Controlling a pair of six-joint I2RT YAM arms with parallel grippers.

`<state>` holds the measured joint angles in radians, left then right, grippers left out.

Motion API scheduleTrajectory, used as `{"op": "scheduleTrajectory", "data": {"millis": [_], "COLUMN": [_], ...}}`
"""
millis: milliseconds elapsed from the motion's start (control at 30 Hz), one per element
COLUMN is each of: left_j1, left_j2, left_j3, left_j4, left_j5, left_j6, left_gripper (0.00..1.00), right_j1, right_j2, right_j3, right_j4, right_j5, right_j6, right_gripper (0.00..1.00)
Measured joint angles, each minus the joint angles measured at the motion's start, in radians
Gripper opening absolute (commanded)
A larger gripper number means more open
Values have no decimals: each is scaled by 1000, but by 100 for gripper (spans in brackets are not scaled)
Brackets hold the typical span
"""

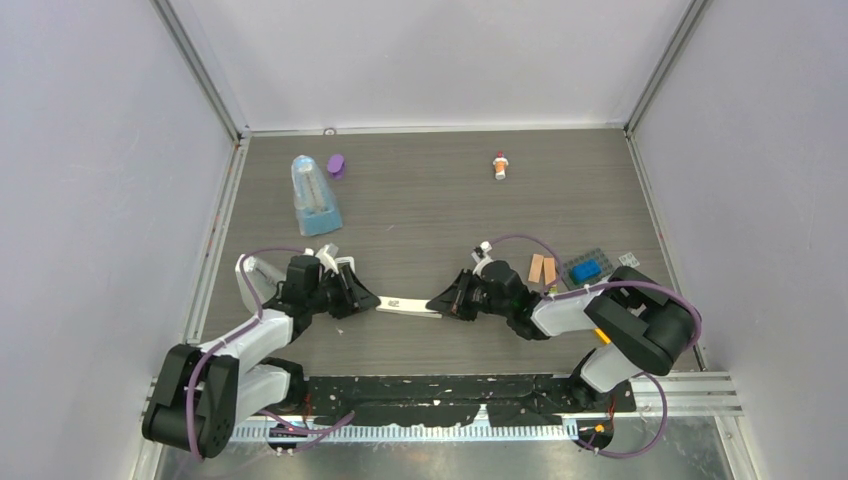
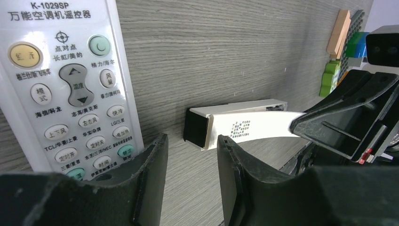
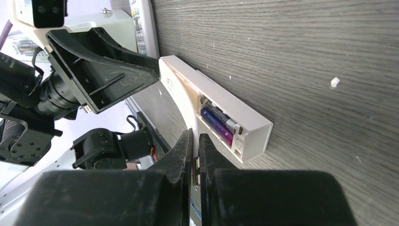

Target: Load the batteries into the remote control

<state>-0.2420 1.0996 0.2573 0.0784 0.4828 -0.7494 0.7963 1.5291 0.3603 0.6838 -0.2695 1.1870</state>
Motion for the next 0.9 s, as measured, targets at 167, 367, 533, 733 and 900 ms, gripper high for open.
{"op": "scheduleTrajectory", "data": {"millis": [167,367,533,733,900], "left_j1": [-3,-7,-14,-40,-72], "left_j2": [8,20,35,46,55], "left_j3": [0,0,0,8,29], "left_j4": [2,21,41,42,21], "left_j5": [0,1,6,4,-32], "left_j6": [0,0,0,22,49], "left_gripper": [43,43,43,42,41], "right_j1": [0,0,0,0,1], "right_j2": [0,0,3,0,-21], "right_j3": [18,39,45,66,88], "right_j4": [-49,-81,-98,-156,-218], "right_j5": [8,8,8,14,21], "right_j6": [-7,-7,-7,-7,-12], "right_gripper": [5,5,5,5,5]}}
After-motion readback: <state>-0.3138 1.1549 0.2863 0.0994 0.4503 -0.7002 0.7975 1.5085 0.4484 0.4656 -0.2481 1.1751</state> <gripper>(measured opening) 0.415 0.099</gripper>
